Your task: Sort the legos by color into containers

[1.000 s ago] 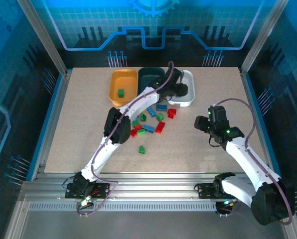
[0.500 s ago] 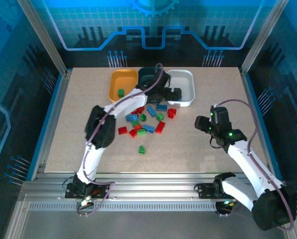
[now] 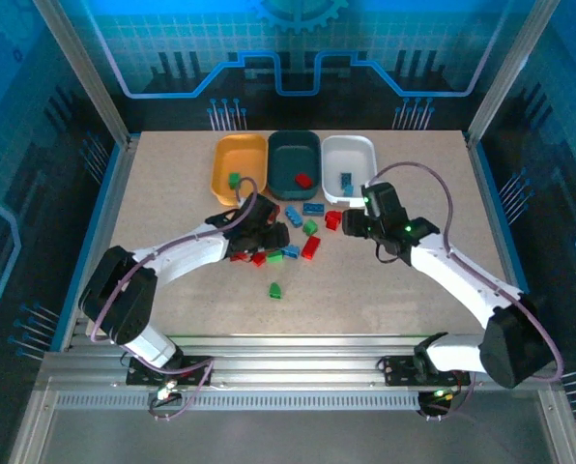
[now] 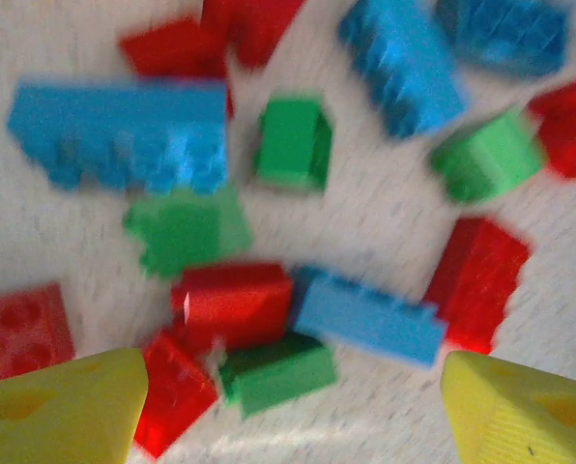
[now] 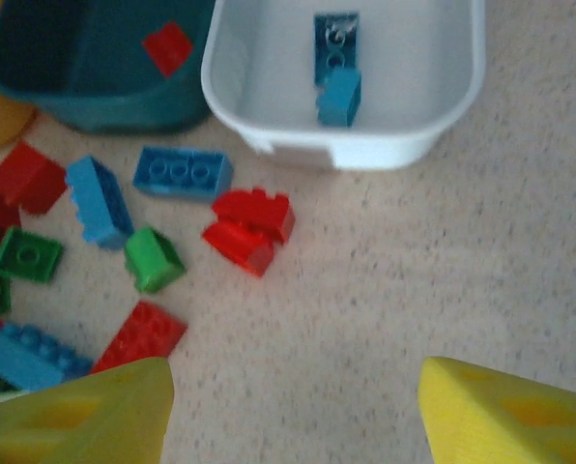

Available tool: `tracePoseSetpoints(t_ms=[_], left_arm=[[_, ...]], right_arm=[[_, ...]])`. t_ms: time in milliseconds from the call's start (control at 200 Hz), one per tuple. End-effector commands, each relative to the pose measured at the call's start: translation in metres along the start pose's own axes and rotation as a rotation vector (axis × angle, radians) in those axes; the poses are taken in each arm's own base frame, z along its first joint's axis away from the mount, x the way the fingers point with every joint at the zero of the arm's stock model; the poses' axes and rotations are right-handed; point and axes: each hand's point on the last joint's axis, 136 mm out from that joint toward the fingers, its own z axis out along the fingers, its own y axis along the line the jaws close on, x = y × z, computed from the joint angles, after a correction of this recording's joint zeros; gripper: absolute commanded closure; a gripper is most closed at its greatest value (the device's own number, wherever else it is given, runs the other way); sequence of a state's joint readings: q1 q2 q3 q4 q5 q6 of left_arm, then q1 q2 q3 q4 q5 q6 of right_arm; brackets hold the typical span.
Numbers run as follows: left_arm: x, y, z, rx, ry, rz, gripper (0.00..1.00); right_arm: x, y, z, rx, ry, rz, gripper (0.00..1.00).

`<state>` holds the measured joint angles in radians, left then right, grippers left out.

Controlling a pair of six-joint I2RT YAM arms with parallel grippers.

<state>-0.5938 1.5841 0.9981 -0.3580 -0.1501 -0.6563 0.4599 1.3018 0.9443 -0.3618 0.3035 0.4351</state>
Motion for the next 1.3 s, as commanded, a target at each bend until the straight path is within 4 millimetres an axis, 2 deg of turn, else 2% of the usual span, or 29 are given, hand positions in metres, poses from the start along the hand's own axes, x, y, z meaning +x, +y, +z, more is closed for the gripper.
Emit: tracePoseSetpoints(t_ms=[0, 75, 90, 120, 210, 310, 435, 560, 595, 685, 815, 930, 1001, 1096, 1296], left_arm=[[0.032, -0.01, -0.019, 0.048, 0.066, 0.02, 0.17], [0.059, -0.005, -0.028, -0.001, 0.116, 0.06, 0.14], [0.064, -0.004, -0.029, -0.008, 0.126, 0.068, 0.14], [0.074, -0.002, -0.031, -0.026, 0.146, 0.087, 0.13], [0.096, 0.007, -0.031, -0.081, 0.194, 0.11, 0.12], [0.105, 0.009, -0.03, -0.092, 0.214, 0.111, 0.13], [0.114, 0.002, -0.027, -0.07, 0.231, 0.138, 0.16], [0.128, -0.002, -0.015, -0.091, 0.261, 0.187, 0.21], [0.131, 0.0, -0.01, -0.107, 0.266, 0.194, 0.25], [0.139, 0.006, 0.001, -0.154, 0.273, 0.209, 0.27], [0.139, 0.015, 0.012, -0.214, 0.243, 0.226, 0.3], [0.13, 0.009, 0.019, -0.202, 0.198, 0.24, 0.34], [0.126, 0.005, 0.024, -0.2, 0.181, 0.256, 0.42], [0.123, 0.002, 0.027, -0.215, 0.179, 0.273, 0.57], [0.117, 0.008, 0.021, -0.238, 0.152, 0.282, 0.65]], right_arm=[[0.002, -0.018, 0.009, 0.112, -0.017, -0.034, 0.31], [0.008, -0.028, 0.008, 0.142, -0.031, 0.008, 0.29], [0.018, -0.033, 0.011, 0.151, -0.017, 0.016, 0.29], [0.022, -0.035, 0.011, 0.146, -0.024, 0.037, 0.29], [0.032, -0.042, 0.012, 0.135, -0.044, 0.098, 0.29], [0.037, -0.047, 0.013, 0.147, -0.064, 0.128, 0.29], [0.042, -0.047, 0.015, 0.142, -0.062, 0.134, 0.3], [0.047, -0.046, 0.024, 0.153, -0.036, 0.131, 0.3], [0.048, -0.045, 0.027, 0.152, -0.024, 0.132, 0.3], [0.049, -0.042, 0.03, 0.151, -0.009, 0.122, 0.31], [0.045, -0.038, 0.025, 0.133, -0.027, 0.123, 0.31], [0.043, -0.036, 0.02, 0.118, -0.043, 0.126, 0.31], [0.042, -0.036, 0.018, 0.113, -0.047, 0.129, 0.32], [0.042, -0.035, 0.017, 0.107, -0.051, 0.132, 0.32], [0.041, -0.031, 0.016, 0.084, -0.05, 0.134, 0.33]])
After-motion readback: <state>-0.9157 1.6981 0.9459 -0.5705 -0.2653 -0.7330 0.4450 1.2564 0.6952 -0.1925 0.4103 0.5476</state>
